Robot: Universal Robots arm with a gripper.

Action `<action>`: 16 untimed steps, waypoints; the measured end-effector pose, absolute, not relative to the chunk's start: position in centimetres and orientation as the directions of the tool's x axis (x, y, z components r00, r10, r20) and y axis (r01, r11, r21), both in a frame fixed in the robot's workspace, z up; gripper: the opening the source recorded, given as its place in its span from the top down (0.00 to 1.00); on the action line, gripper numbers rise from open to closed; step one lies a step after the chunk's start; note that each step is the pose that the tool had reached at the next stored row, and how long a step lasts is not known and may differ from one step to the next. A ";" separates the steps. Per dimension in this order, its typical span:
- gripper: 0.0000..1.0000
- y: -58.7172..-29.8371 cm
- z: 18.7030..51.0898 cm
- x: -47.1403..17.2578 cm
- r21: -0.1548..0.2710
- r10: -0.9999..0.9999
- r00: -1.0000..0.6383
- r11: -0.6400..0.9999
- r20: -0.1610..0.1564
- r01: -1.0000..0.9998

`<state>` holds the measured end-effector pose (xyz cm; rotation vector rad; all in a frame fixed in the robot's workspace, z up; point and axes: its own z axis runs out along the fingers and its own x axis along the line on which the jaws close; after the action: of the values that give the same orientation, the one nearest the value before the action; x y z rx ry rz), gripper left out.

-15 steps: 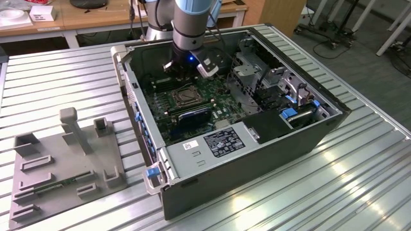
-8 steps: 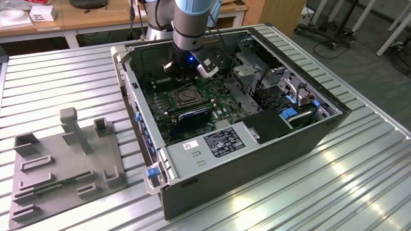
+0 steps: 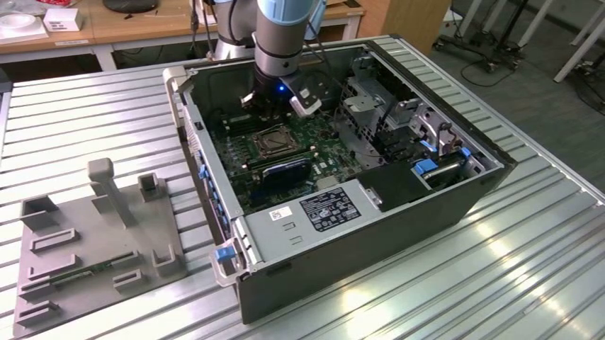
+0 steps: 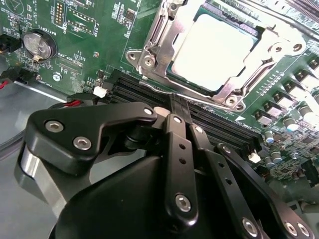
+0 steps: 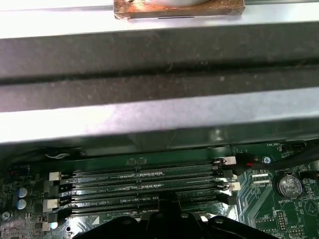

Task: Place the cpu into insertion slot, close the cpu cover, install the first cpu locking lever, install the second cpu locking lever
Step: 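Install the first cpu locking lever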

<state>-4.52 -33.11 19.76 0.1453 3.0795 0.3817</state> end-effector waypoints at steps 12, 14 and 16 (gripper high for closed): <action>0.89 -33.1 19.2 -4.5 0.245 0.097 -0.995 0.965 -0.023 0.088; 0.89 -33.1 19.1 -4.5 0.245 0.097 -0.995 0.966 -0.023 0.088; 0.89 -33.1 19.1 -4.5 0.245 0.097 -0.995 0.966 -0.023 0.089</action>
<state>-4.52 -33.12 19.11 0.1454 3.0799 0.3809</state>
